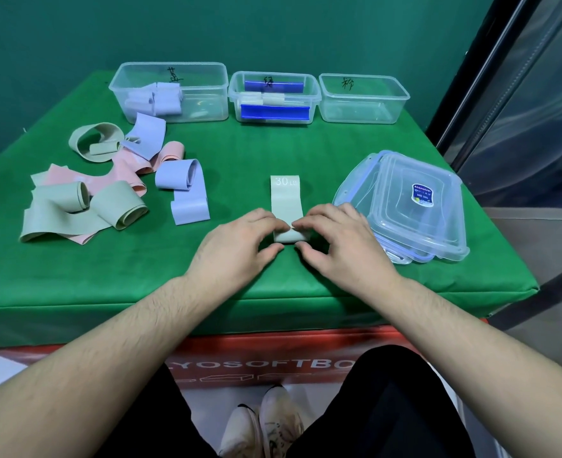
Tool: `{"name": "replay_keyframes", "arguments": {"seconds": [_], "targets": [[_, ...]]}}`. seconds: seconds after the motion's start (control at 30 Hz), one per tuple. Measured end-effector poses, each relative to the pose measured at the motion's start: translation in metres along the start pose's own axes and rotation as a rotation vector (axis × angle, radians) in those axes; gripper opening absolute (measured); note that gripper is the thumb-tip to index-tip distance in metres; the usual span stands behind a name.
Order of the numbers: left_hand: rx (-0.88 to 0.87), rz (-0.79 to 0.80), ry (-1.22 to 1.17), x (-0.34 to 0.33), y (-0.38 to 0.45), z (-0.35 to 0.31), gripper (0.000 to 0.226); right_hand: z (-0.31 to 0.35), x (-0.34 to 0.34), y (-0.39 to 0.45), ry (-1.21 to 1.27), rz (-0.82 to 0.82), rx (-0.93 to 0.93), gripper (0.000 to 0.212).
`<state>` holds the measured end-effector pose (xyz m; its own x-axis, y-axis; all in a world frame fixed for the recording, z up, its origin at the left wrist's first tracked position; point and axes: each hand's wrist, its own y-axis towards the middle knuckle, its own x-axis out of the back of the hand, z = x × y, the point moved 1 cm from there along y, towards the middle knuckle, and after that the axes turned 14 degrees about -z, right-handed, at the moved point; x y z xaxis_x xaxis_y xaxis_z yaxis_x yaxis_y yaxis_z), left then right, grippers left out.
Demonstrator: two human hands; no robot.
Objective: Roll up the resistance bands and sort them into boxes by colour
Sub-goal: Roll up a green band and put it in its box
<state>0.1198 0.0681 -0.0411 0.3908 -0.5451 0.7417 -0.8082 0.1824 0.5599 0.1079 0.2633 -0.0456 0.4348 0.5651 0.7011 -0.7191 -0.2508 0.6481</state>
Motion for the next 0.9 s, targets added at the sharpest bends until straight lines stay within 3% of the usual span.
{"name": "replay_keyframes", "arguments": {"seconds": [0.23,0.57,0.9], "targets": [[0.016,-0.018,-0.027,-0.002,0.002,0.001,0.022,0.000,-0.001,0.003,0.028,0.027,-0.008,0.022],[-0.099,-0.090,-0.038,0.015,-0.035,-0.006,0.021,0.012,0.015,-0.031,0.056,-0.006,0.094,0.022],[-0.023,-0.083,-0.067,0.015,-0.043,-0.006,0.025,0.017,0.015,-0.035,0.052,-0.007,0.055,0.026]]}}
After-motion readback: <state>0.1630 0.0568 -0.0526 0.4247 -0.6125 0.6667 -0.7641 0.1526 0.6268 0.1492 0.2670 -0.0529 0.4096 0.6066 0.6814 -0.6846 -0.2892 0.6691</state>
